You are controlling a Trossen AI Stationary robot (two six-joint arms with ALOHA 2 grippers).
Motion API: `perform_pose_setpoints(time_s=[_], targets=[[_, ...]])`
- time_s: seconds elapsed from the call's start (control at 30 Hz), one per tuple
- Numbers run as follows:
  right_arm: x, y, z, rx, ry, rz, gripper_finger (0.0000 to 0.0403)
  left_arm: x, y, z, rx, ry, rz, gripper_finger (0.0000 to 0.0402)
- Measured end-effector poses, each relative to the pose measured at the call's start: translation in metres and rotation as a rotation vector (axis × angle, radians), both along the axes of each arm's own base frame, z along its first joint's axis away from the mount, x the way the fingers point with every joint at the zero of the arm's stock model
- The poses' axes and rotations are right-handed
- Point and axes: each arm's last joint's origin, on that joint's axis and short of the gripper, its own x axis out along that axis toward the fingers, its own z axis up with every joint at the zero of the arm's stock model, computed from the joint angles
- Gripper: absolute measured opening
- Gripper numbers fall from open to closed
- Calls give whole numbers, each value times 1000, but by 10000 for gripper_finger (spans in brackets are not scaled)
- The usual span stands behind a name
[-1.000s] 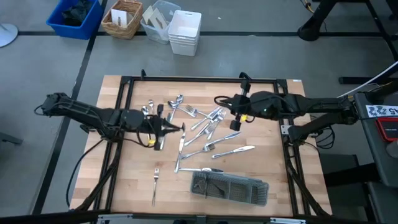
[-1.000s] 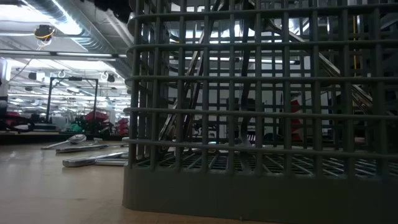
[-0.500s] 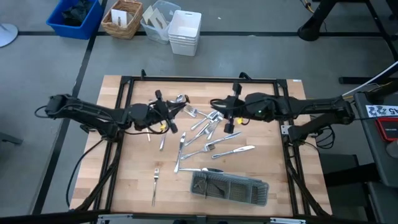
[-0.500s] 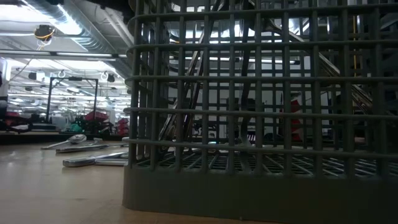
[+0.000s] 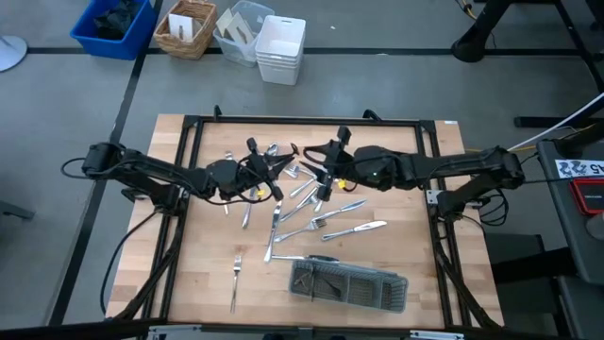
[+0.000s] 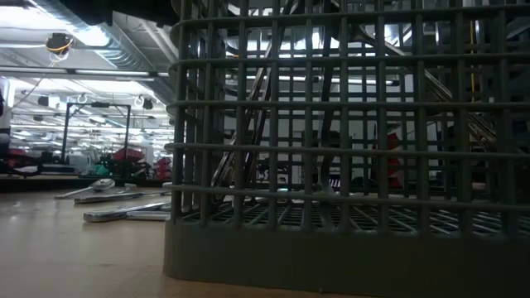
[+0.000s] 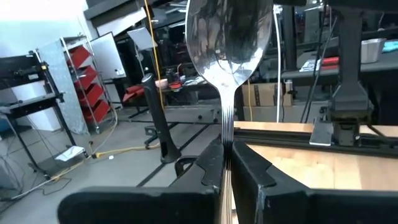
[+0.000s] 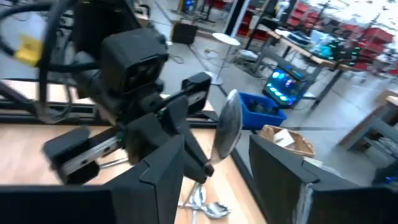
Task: Sort silverware
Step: Put the spoon into the gray silverware rack
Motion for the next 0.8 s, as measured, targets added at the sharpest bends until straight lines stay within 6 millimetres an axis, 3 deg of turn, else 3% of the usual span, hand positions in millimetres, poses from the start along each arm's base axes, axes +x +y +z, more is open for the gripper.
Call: perform_pose_setpoints(time_s=[0.33,0.6,0.8], targets=[[12,0,-6,-3,-41,-38,182,1,-1,0,-17,-22,-9,5],[27,-17,-17,-3,-51,-88,180,1,-5,0,-24,-19,-26,8],[31,-22,-20,5,-48,-57,120,1,-8,-1,-9,-3,-32,10]])
